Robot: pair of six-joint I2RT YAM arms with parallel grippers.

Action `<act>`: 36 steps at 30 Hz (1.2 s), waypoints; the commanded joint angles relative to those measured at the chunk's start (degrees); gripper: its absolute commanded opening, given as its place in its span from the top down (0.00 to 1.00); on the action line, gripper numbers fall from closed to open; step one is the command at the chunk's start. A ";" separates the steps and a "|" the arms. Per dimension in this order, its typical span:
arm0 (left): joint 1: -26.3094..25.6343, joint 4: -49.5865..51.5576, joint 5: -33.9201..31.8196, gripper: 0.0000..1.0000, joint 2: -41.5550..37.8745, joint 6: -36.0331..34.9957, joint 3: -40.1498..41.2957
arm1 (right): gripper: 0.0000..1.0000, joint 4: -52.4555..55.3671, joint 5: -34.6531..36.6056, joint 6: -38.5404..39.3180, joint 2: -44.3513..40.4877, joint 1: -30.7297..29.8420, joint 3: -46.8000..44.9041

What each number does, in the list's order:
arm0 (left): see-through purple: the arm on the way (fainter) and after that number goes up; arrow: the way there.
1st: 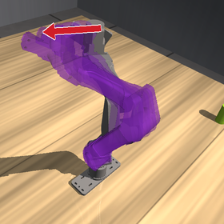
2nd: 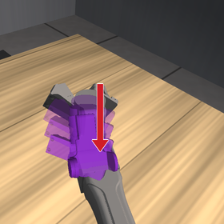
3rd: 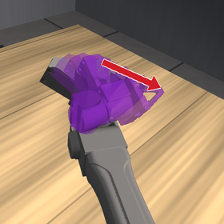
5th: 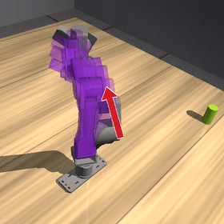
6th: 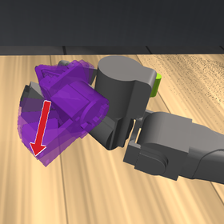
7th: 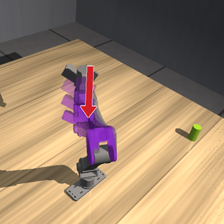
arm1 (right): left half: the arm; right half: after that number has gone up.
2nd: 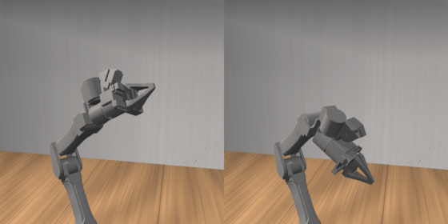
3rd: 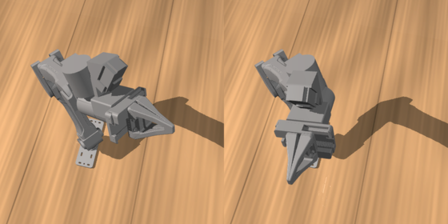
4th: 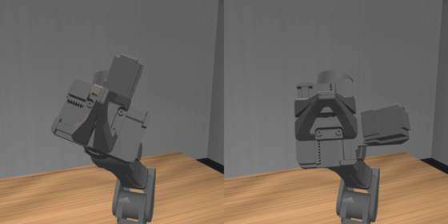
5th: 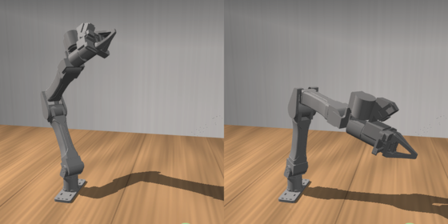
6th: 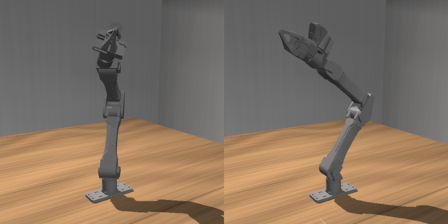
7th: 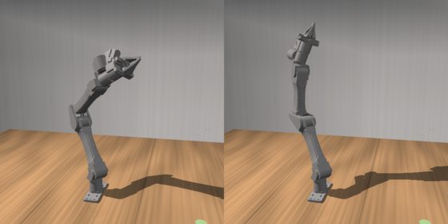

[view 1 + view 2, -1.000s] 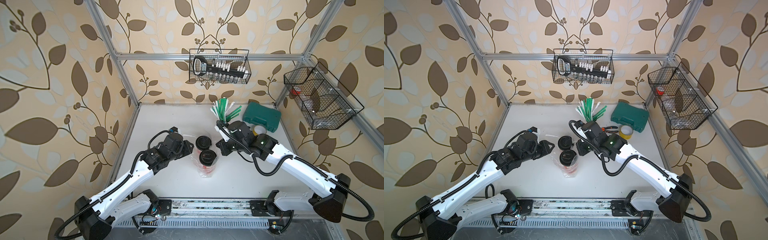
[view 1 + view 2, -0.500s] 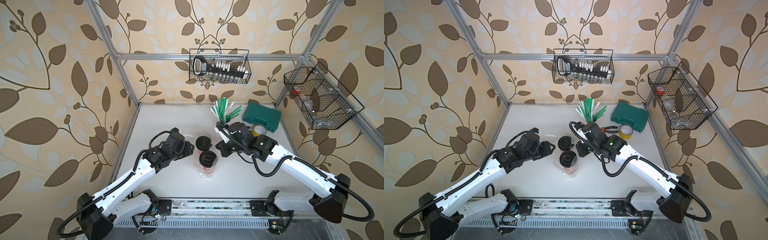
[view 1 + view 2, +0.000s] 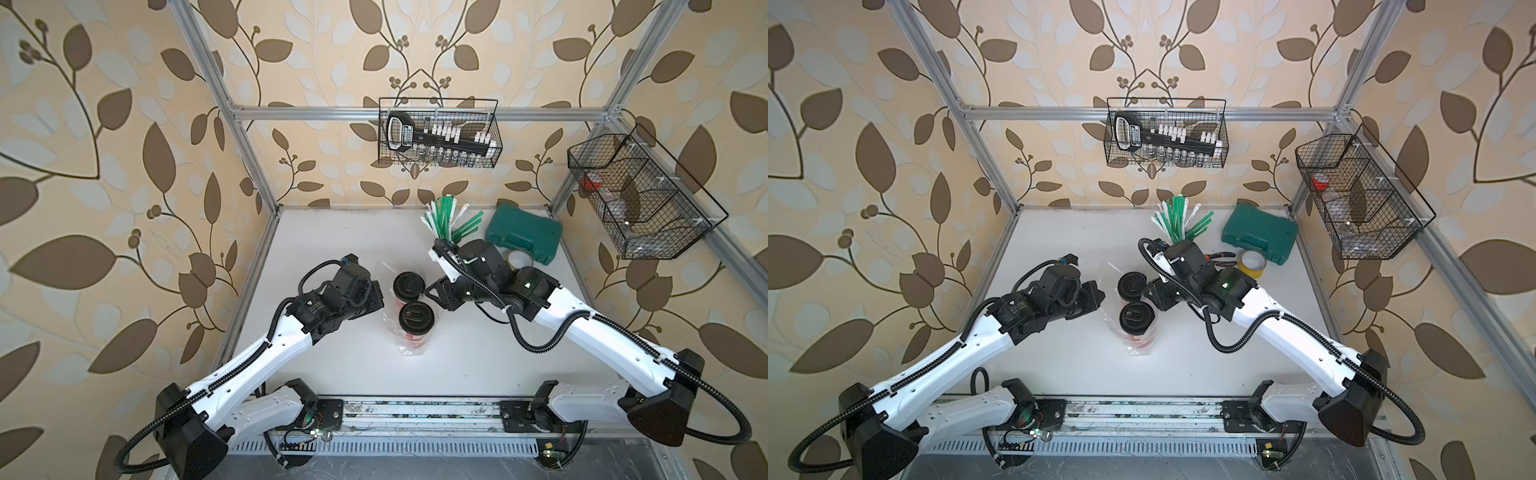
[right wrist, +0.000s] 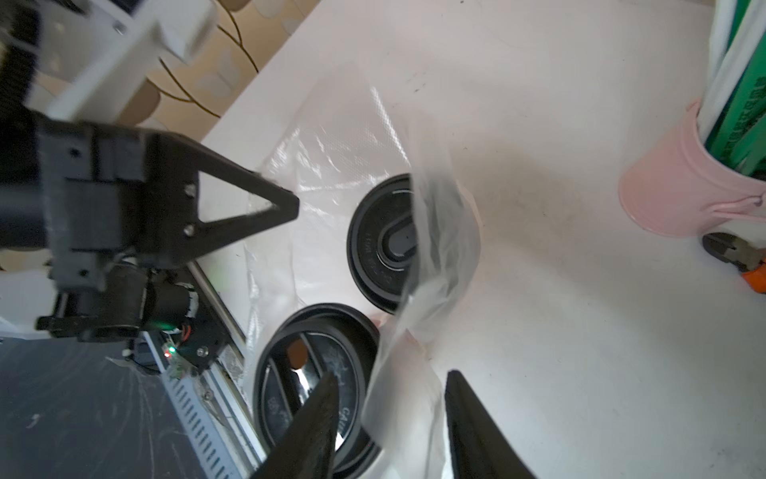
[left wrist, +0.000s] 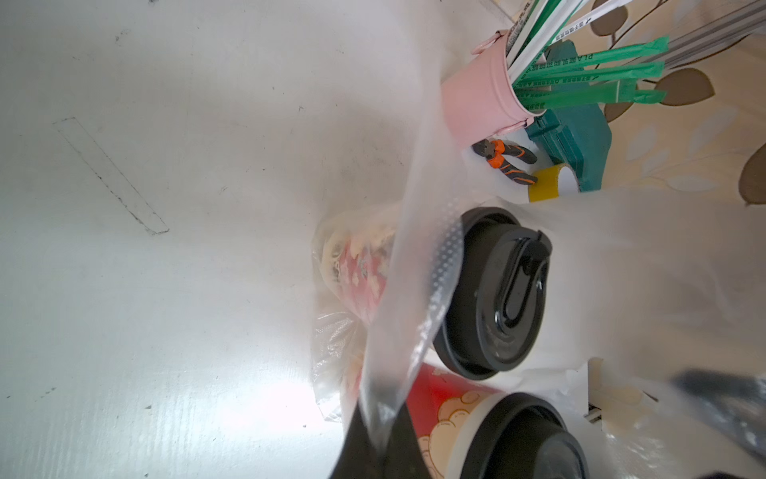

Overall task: Pack milk tea into plastic carrier bags
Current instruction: Adjust the plastic carrier bag at the center of the board, then pick up the straw from the container.

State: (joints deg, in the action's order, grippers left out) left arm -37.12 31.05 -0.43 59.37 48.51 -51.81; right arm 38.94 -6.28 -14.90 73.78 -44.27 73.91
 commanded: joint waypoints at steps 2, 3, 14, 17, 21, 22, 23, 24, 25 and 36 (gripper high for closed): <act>0.21 0.72 -1.25 0.99 -0.18 0.09 -2.15 | 0.44 0.03 -1.85 1.26 -1.34 0.24 4.72; 0.26 0.60 -1.31 1.00 -0.20 0.09 -2.07 | 0.44 0.00 -0.83 1.57 -1.64 0.52 5.59; 0.47 0.49 -1.07 1.00 -0.22 0.09 -1.53 | 0.47 -16.12 3.26 4.07 2.80 18.08 -0.62; 0.56 0.77 -1.17 1.00 -0.31 0.09 -1.64 | 0.47 -18.75 2.21 7.69 8.38 18.79 -0.28; 0.73 0.86 -1.13 1.00 -0.49 0.09 -1.76 | 0.47 -23.41 1.28 12.06 13.12 20.41 -1.28; 0.72 0.96 -1.07 1.00 -0.49 0.09 -1.80 | 0.46 -24.94 1.60 13.11 13.84 20.80 -1.96; 0.74 1.11 -1.07 1.00 -0.49 0.09 -1.93 | 0.46 -25.82 1.93 13.97 14.54 21.28 -2.31; 0.73 1.26 -1.16 1.00 -0.49 0.09 -1.98 | 0.45 -26.73 2.10 14.62 14.93 21.64 -2.64; 0.73 1.34 -1.25 1.00 -0.57 0.09 -1.98 | 0.44 -28.27 2.78 15.00 15.51 22.12 -3.35; 0.99 0.87 -1.30 1.00 -0.40 0.09 -1.71 | 0.58 -37.49 4.55 17.44 25.51 22.43 -1.77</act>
State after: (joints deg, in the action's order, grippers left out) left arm -36.99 31.86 -0.45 59.37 48.51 -51.81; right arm 4.49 -3.38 1.02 97.30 -21.85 70.43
